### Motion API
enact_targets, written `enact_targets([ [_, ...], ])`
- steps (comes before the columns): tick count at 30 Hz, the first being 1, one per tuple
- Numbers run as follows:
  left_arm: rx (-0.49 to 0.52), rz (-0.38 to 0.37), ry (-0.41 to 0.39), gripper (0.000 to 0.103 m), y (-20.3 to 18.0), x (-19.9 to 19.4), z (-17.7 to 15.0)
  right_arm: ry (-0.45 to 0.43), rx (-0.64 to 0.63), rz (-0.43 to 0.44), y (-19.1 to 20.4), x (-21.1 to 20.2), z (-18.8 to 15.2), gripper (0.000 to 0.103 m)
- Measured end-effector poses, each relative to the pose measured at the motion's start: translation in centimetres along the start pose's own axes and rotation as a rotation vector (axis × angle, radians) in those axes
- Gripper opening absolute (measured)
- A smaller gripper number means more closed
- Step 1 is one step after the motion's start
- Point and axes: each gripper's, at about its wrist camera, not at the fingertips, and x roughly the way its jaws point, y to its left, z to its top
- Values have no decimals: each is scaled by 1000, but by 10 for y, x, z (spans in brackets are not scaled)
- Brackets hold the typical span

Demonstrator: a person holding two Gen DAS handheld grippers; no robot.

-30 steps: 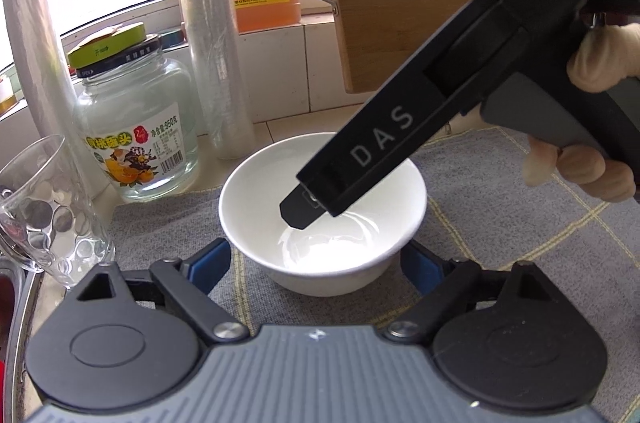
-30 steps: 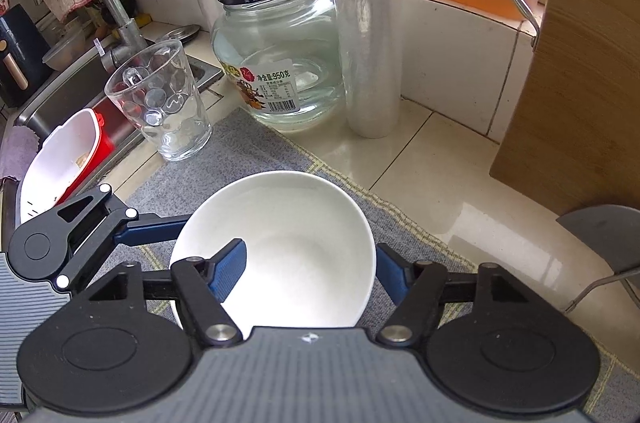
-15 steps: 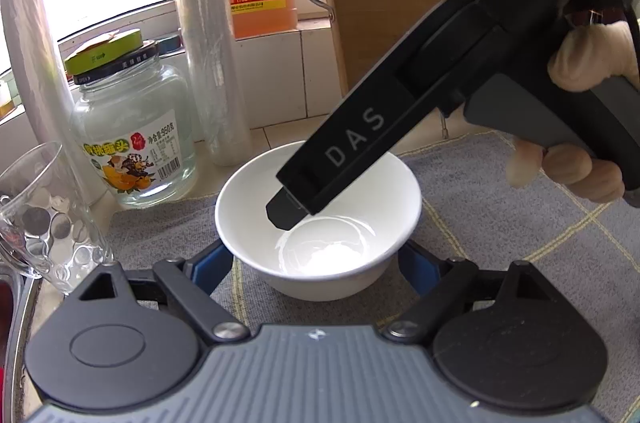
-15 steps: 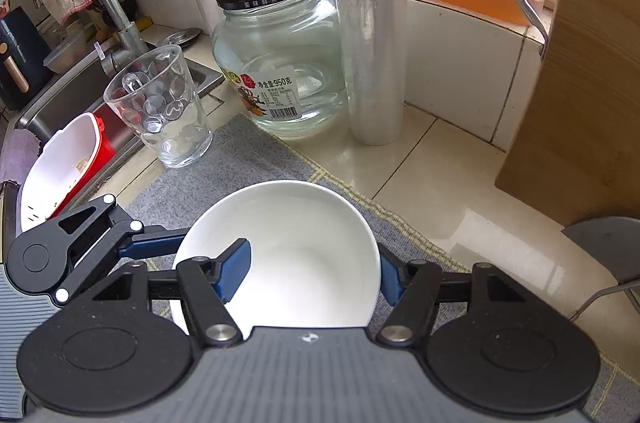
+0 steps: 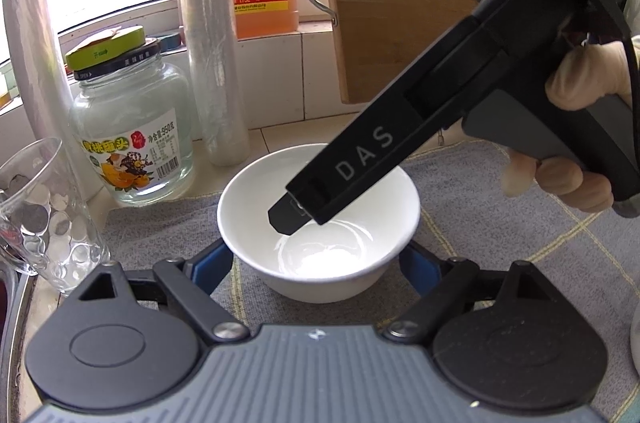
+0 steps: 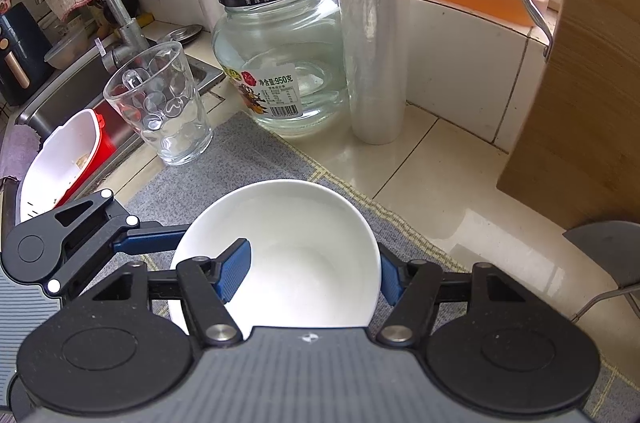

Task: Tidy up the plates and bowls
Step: 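Lift the held bowl with the right tool toward the bowl stack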

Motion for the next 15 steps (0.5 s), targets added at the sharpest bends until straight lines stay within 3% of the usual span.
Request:
enact_targets([
  [15,48,-10,0,89,-13,-21,0,13,2,14,6,-15,-7,70],
])
